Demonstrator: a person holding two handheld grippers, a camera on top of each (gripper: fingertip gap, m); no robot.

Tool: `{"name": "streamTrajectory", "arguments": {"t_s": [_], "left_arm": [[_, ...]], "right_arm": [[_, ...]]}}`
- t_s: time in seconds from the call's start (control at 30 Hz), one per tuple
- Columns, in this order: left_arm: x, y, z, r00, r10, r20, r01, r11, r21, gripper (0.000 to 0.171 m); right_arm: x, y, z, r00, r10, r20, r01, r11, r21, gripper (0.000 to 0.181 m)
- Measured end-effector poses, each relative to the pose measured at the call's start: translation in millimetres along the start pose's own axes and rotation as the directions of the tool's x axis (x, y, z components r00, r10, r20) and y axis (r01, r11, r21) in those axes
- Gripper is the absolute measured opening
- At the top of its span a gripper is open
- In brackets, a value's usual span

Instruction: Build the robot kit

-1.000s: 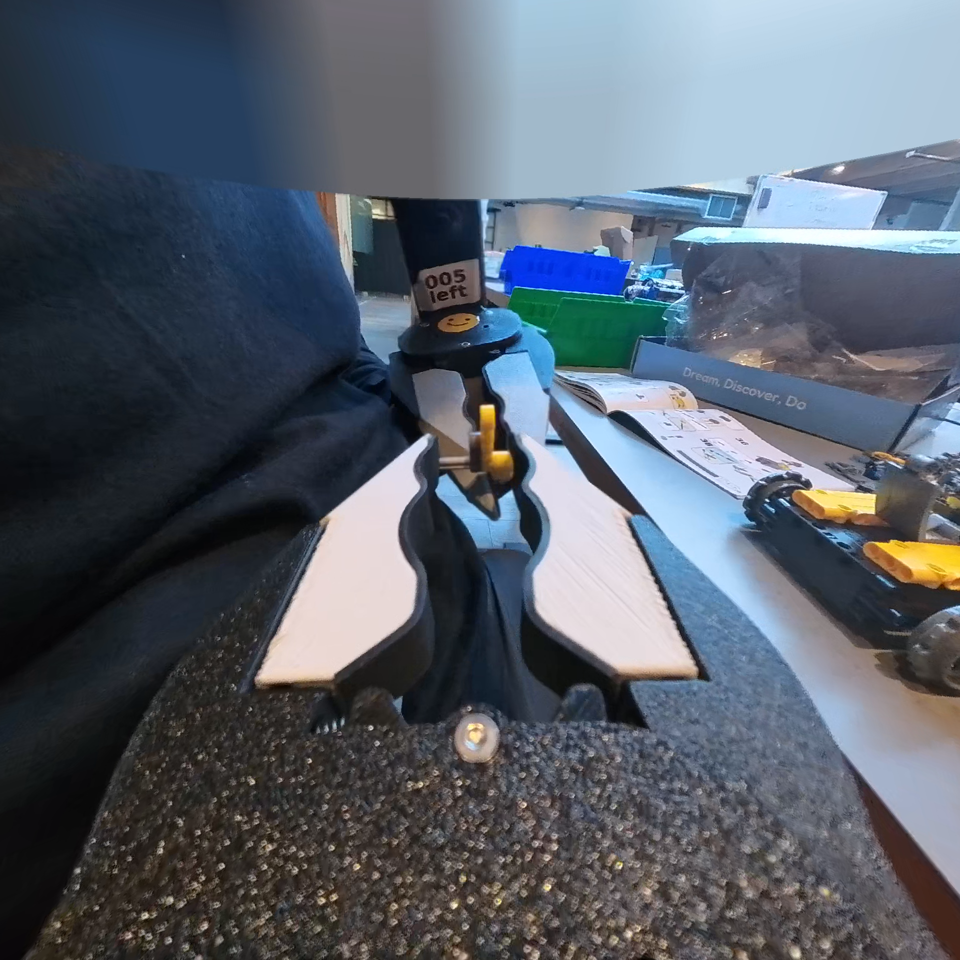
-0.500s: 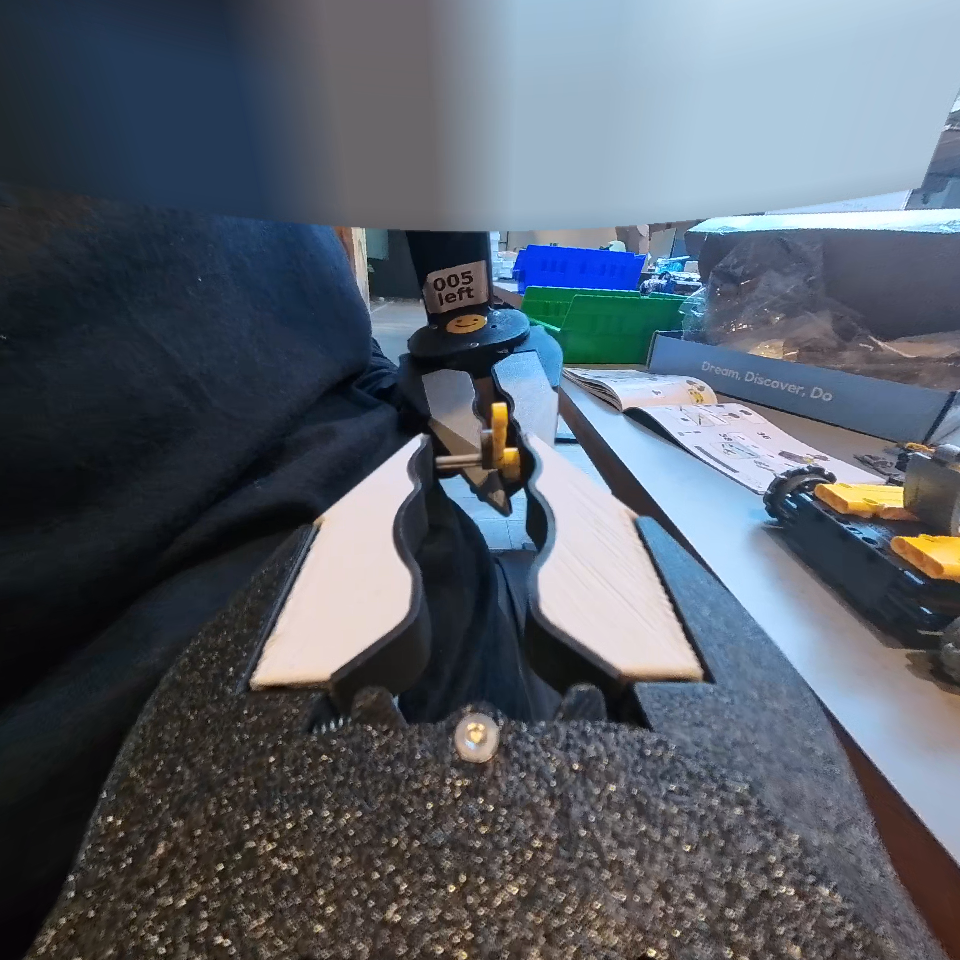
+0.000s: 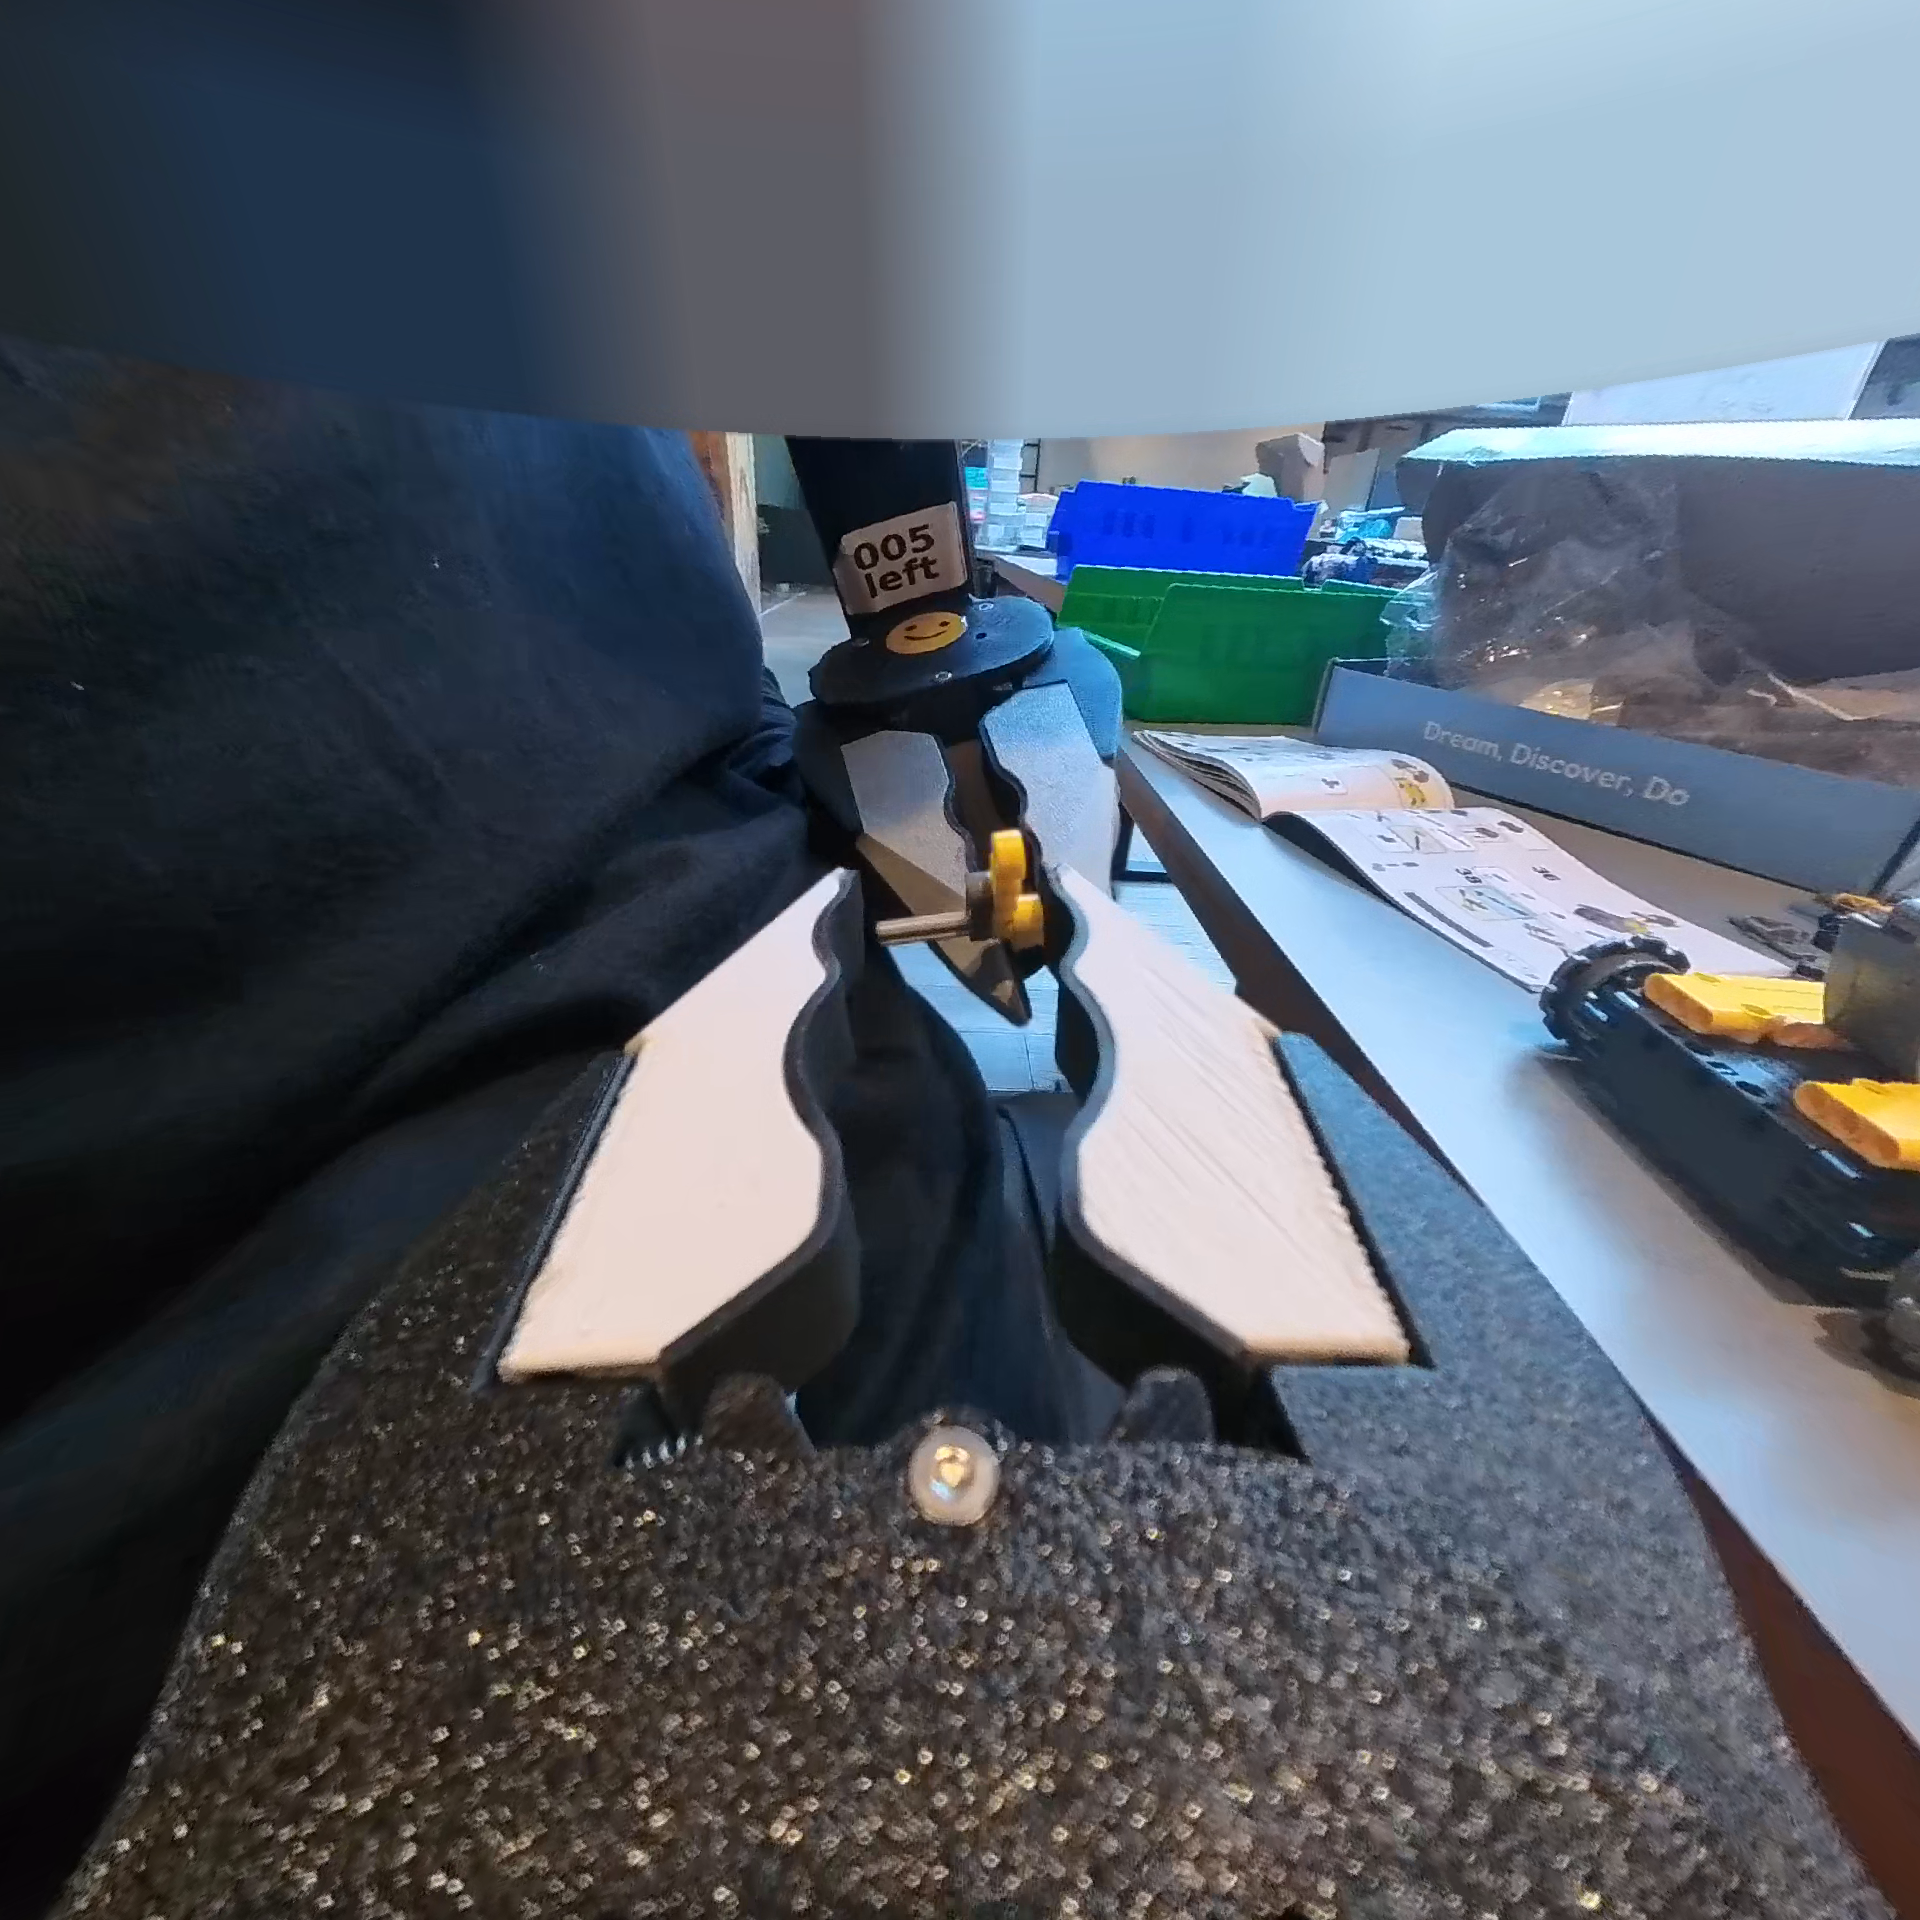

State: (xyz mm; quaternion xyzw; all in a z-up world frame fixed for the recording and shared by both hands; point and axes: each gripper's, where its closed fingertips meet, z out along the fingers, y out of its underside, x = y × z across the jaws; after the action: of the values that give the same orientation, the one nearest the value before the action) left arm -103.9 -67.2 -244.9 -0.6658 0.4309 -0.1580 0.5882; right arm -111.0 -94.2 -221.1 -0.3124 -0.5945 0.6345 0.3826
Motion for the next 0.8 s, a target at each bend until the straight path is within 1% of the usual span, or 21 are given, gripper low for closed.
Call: {"name": "streamTrajectory", "arguments": {"t_s": [0.23, 0.3, 0.33, 0.4, 0.5, 0.7, 0.8], "left_arm": [[2.4, -2.6, -1.4, 1.0, 0.0, -0.016, 0.0, 1.0, 0.024, 0.004], [4.2, -3.7, -1.6, 1.0, -0.003, -0.026, 0.004, 1.0, 0.029, 0.004], [4.9, -3.5, -1.4, 1.0, -0.004, -0.028, 0.005, 1.0, 0.026, 0.003], [5.1, -2.5, -1.4, 1.0, 0.003, -0.026, -0.002, 1.0, 0.02, 0.004], [7.2, -1.4, -0.4, 0.999, 0.005, -0.034, -0.005, 1.0, 0.014, 0.003], [11.9, -3.9, -0.6, 0.998, 0.014, -0.057, -0.012, 1.0, 0.025, 0.003], [12.3, -2.7, -0.3, 0.998, 0.007, -0.063, -0.006, 1.0, 0.015, 0.003]], "right_arm": [[-5.6, -1.2, 1.0, 0.999, -0.033, 0.031, 0.034, 0.999, -0.013, 0.04], [-5.2, -1.0, 1.1, 0.998, -0.053, 0.03, 0.053, 0.998, -0.016, 0.038], [-4.2, -0.4, 1.1, 0.997, -0.075, 0.021, 0.075, 0.997, -0.021, 0.033], [-4.6, 1.1, 0.9, 0.994, -0.109, 0.013, 0.109, 0.993, -0.034, 0.033], [-6.0, 3.1, -0.4, 0.994, -0.109, 0.021, 0.11, 0.993, -0.042, 0.033], [-11.4, 1.5, -0.2, 0.992, -0.113, 0.047, 0.114, 0.993, -0.015, 0.033], [-12.9, 2.8, -0.1, 0.993, -0.101, 0.057, 0.103, 0.994, -0.03, 0.034]]}}
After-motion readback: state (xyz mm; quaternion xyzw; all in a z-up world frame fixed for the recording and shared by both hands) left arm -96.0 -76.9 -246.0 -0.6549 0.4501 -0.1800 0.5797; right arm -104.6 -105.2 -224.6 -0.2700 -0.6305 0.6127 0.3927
